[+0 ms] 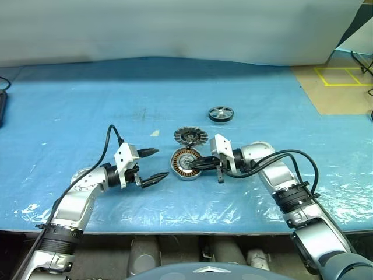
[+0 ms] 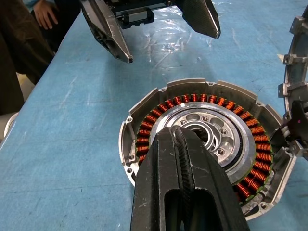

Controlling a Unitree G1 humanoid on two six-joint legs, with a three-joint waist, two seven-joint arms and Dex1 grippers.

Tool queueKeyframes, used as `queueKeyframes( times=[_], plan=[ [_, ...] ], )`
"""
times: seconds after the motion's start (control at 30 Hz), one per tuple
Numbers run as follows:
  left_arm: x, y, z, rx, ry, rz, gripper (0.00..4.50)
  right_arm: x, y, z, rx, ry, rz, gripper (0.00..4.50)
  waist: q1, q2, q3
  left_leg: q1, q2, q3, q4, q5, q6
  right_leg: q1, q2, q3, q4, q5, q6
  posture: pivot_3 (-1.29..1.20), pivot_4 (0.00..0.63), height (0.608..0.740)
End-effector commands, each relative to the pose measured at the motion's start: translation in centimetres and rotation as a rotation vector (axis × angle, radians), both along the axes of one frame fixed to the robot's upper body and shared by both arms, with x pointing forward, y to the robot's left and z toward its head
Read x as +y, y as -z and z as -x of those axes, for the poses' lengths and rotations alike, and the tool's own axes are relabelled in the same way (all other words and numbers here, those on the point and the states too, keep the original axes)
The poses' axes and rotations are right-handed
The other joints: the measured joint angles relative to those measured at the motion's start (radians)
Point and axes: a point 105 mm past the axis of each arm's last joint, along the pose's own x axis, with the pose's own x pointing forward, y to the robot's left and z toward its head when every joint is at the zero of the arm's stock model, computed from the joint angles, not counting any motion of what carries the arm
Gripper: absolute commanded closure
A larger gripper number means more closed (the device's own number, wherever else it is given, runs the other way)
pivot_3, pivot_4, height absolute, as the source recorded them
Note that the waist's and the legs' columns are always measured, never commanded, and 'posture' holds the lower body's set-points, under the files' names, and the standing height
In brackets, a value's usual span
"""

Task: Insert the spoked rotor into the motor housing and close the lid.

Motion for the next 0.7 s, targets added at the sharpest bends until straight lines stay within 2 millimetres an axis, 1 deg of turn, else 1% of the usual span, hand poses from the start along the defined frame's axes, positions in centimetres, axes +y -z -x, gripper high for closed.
queueKeyframes(
  times=[0.03, 0.33, 0.7],
  plan=[
    [0.15, -0.46, 0.00, -0.033, 0.002, -0.004, 0.00, 0.28, -0.41, -0.31, -0.037, -0.006, 0.000, 4.47, 0.000, 0.000, 0.000, 0.000, 0.000, 0.000, 0.000, 0.000, 0.000, 0.000, 0.000, 0.000, 0.000, 0.000, 0.000, 0.00, 0.150, 0.740],
    [0.12, -0.26, 0.03, -0.032, -0.001, -0.005, 0.00, 0.68, -1.21, -0.37, -0.050, -0.009, -0.026, 4.47, 0.000, 0.000, 0.000, 0.000, 0.000, 0.000, 0.000, 0.000, 0.000, 0.000, 0.000, 0.000, 0.000, 0.000, 0.000, 0.00, 0.150, 0.740],
    [0.05, -0.67, -0.18, -0.034, -0.003, -0.004, 0.00, 1.06, -1.34, -0.99, -0.061, -0.012, -0.030, 4.47, 0.001, 0.000, 0.000, 0.000, 0.000, 0.000, 0.000, 0.000, 0.000, 0.000, 0.000, 0.000, 0.000, 0.000, 0.000, 0.00, 0.150, 0.740]
  ],
)
